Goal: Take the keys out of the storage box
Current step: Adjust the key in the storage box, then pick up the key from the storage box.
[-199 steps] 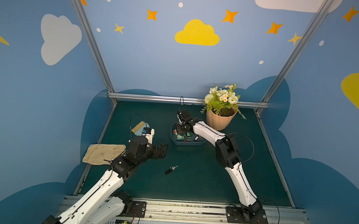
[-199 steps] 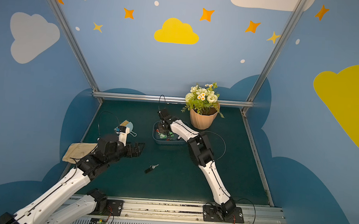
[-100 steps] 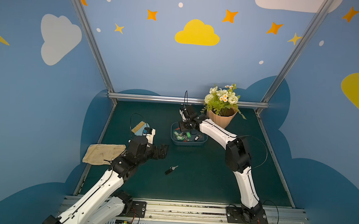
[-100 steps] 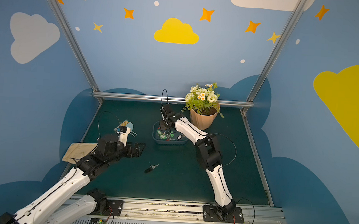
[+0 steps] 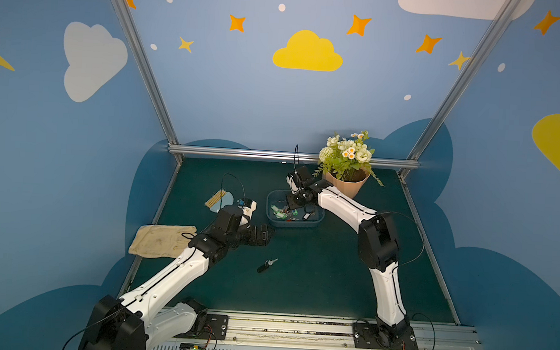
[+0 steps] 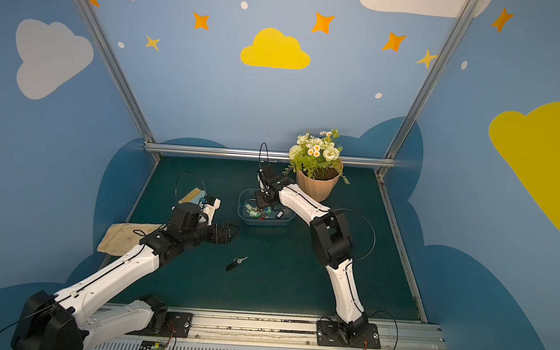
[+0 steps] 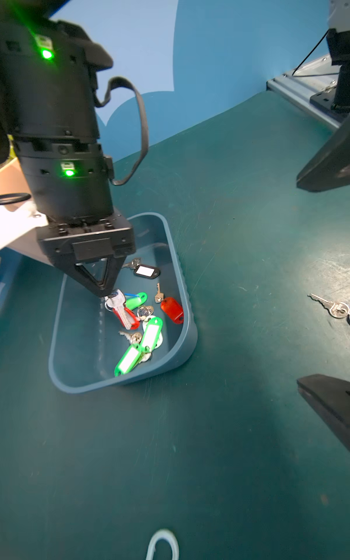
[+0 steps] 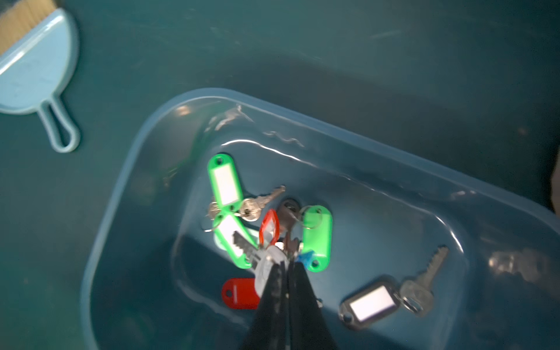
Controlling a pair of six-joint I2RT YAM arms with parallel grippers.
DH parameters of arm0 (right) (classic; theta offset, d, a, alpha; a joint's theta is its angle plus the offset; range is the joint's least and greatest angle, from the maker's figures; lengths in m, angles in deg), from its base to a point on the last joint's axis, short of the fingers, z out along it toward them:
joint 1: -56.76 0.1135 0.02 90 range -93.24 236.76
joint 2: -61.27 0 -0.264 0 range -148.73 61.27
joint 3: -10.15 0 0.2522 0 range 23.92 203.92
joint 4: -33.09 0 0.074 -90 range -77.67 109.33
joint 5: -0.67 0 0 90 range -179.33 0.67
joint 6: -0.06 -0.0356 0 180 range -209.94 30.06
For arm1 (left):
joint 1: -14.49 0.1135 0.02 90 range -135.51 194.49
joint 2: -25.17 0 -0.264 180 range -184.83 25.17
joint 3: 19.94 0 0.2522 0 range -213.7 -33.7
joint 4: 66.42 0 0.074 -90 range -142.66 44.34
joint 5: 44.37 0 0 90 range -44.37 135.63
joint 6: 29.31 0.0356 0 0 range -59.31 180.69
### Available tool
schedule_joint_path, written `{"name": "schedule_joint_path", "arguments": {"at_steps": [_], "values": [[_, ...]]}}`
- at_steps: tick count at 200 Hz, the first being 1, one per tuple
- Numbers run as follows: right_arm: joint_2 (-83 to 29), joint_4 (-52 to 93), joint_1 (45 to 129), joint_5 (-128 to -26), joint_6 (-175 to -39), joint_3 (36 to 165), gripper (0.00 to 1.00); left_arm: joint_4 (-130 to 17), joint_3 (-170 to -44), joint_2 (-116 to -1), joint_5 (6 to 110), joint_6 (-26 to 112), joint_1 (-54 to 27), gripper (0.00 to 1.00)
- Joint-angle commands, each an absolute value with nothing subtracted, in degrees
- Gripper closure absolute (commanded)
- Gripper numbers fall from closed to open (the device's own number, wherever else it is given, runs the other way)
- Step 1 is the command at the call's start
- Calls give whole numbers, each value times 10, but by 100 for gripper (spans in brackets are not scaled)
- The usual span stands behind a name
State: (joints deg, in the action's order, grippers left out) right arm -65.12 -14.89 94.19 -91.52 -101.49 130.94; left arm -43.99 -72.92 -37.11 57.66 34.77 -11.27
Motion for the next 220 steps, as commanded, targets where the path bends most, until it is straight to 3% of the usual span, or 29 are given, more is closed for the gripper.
{"name": "schedule_joint_path", "arguments": {"at_steps": [1, 58, 137, 160, 181, 220], "values": [[-655, -178, 930, -920, -1020, 1305, 88, -460, -745, -369, 603, 358, -110, 0], [-647, -202, 929, -948, -1008, 1299, 77, -449, -721, -337, 561, 358, -110, 0], [-750, -284, 957, -961, -997, 1413, 34, -431, -713, -312, 542, 364, -111, 0], [-763, -287, 956, -958, -999, 1427, 34, -429, -711, -308, 540, 366, -110, 0], [-774, -288, 957, -959, -996, 1437, 40, -426, -711, -305, 537, 367, -110, 0], [-795, -297, 955, -959, -994, 1461, 71, -420, -712, -298, 529, 371, -110, 0]]}}
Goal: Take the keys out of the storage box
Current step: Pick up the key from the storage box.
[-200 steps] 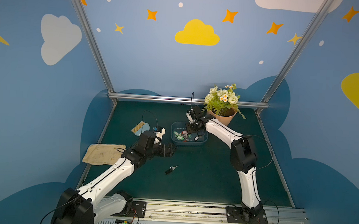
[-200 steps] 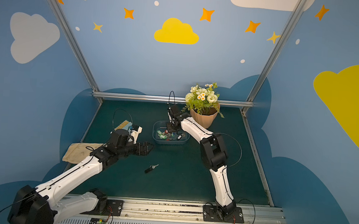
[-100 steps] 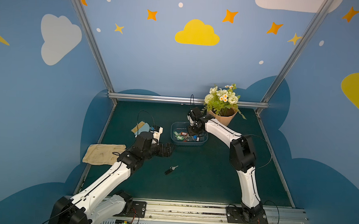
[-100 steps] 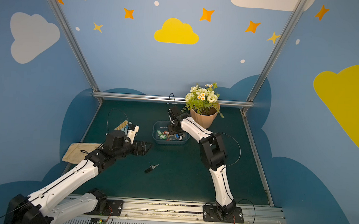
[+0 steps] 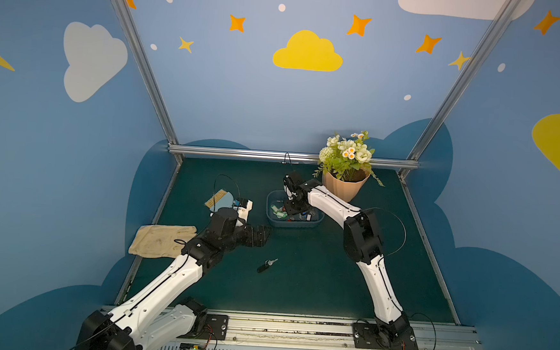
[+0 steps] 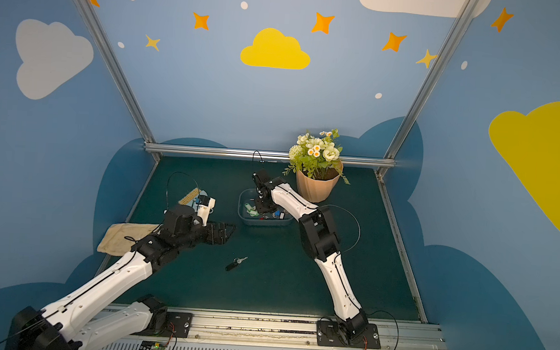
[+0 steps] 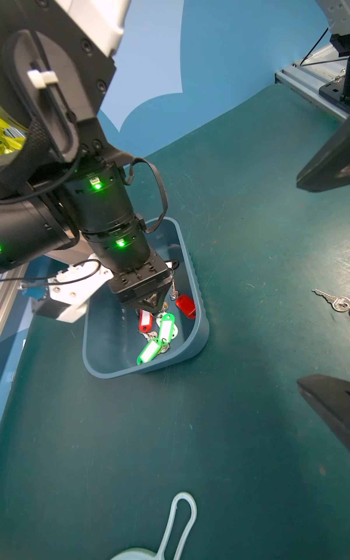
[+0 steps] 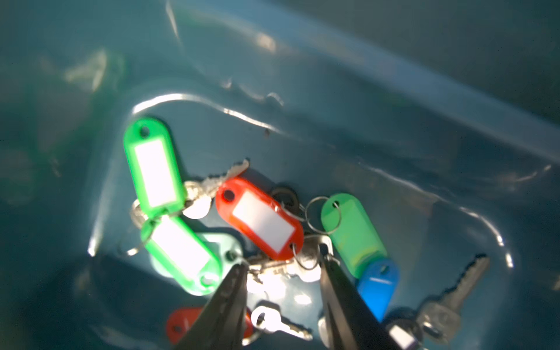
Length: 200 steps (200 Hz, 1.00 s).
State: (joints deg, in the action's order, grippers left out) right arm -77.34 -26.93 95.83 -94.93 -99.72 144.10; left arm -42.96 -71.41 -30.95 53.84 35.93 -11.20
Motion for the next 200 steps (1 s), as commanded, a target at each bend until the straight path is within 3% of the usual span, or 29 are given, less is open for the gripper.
{"name": "schedule_joint_path", "arguments": {"at_steps": [1, 28, 51, 200], "values": [[-795, -297, 955, -960, -994, 1462, 71, -420, -712, -298, 529, 371, -109, 0], [-788, -297, 953, -972, -995, 1468, 90, -413, -711, -292, 521, 374, -109, 0], [-776, -296, 952, -984, -990, 1475, 99, -411, -711, -288, 517, 375, -109, 0], [-657, -257, 943, -952, -975, 1399, 100, -413, -712, -286, 521, 373, -109, 0]]}}
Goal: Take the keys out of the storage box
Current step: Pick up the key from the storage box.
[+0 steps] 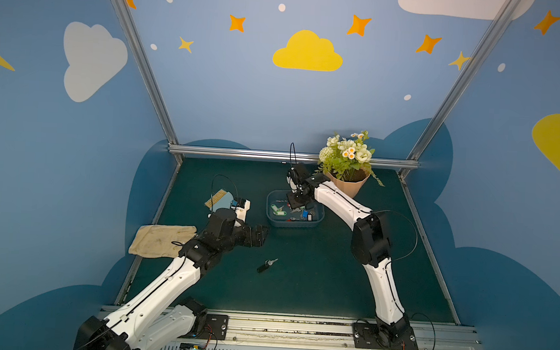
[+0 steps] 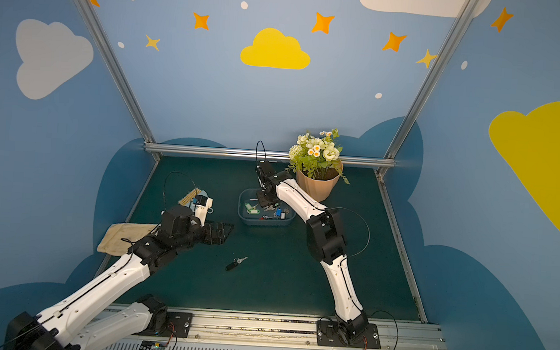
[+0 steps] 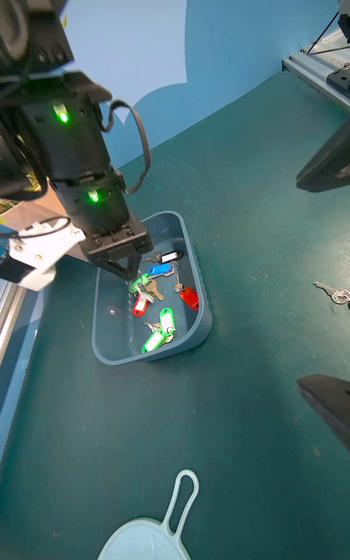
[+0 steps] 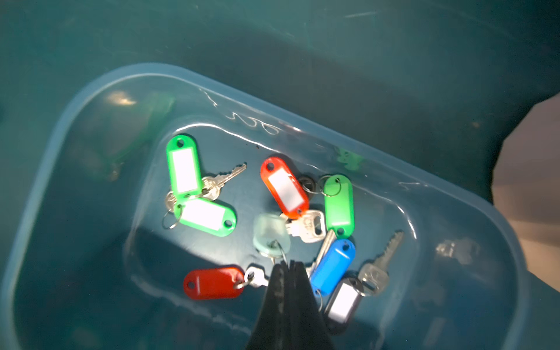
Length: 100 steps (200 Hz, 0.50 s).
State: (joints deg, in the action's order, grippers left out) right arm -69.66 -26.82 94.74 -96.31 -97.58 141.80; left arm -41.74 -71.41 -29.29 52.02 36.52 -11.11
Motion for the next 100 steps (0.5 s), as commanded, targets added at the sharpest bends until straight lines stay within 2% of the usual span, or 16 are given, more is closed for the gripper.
{"name": "schedule_joint_path", "arguments": {"at_steps": [1, 54, 100], "values": [[-656, -257, 943, -951, -976, 1398, 100, -412, -712, -286, 521, 373, -109, 0], [-589, -243, 940, -907, -974, 1350, 100, -417, -711, -291, 530, 372, -109, 0], [-433, -194, 955, -853, -973, 1197, 100, -427, -708, -292, 528, 368, -109, 0]]}}
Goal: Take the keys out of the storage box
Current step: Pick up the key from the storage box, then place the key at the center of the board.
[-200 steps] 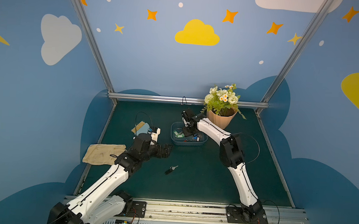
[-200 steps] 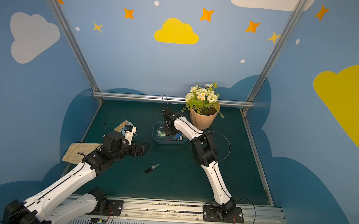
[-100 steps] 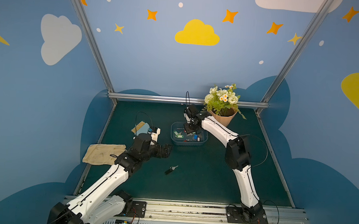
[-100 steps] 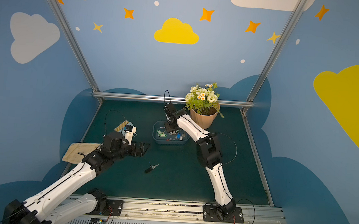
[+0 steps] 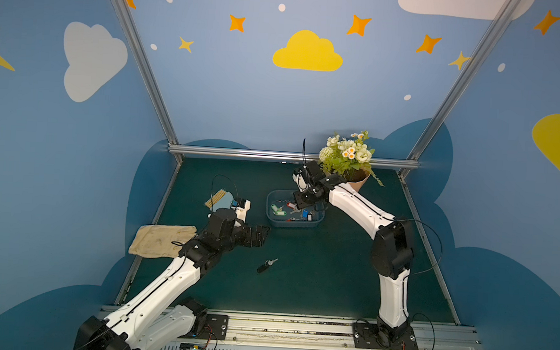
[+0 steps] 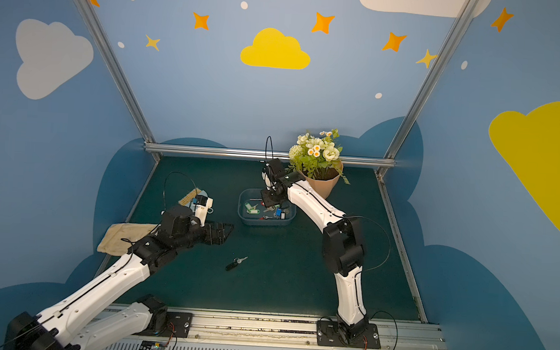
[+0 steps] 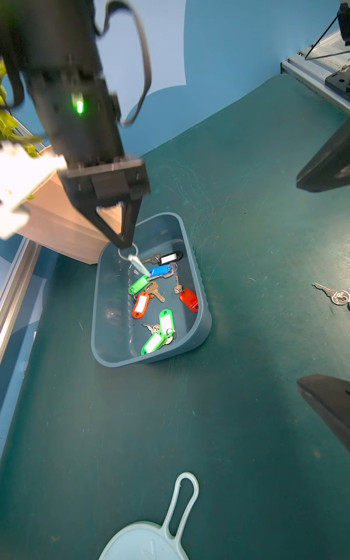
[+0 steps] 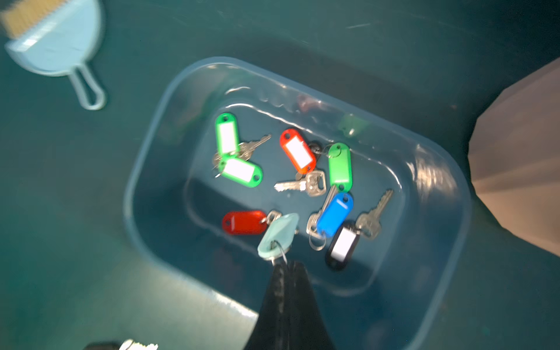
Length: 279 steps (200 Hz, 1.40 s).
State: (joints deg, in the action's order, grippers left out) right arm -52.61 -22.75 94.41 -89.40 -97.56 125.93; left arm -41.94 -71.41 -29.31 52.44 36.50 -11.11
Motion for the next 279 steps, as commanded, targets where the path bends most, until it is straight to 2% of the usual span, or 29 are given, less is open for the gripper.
{"name": "schedule_joint_path", "arguments": {"at_steps": [1, 50, 98, 146, 179, 226, 279], "values": [[-429, -192, 956, -852, -973, 1192, 100, -427, -708, -292, 528, 368, -109, 0], [-248, -106, 1028, -808, -970, 959, 100, -428, -718, -304, 494, 344, -108, 0], [-223, -66, 1091, -814, -1011, 836, 100, -395, -739, -320, 431, 286, -102, 0], [-272, -52, 1100, -865, -1035, 822, 100, -361, -753, -329, 421, 261, -99, 0], [-305, -49, 1100, -883, -1044, 846, 100, -334, -749, -328, 461, 284, -107, 0], [-364, -51, 1093, -917, -1056, 893, 100, -296, -699, -306, 380, 273, -258, 0], [-447, -82, 1077, -960, -1073, 965, 100, -319, -653, -310, 357, 268, -304, 5]]}}
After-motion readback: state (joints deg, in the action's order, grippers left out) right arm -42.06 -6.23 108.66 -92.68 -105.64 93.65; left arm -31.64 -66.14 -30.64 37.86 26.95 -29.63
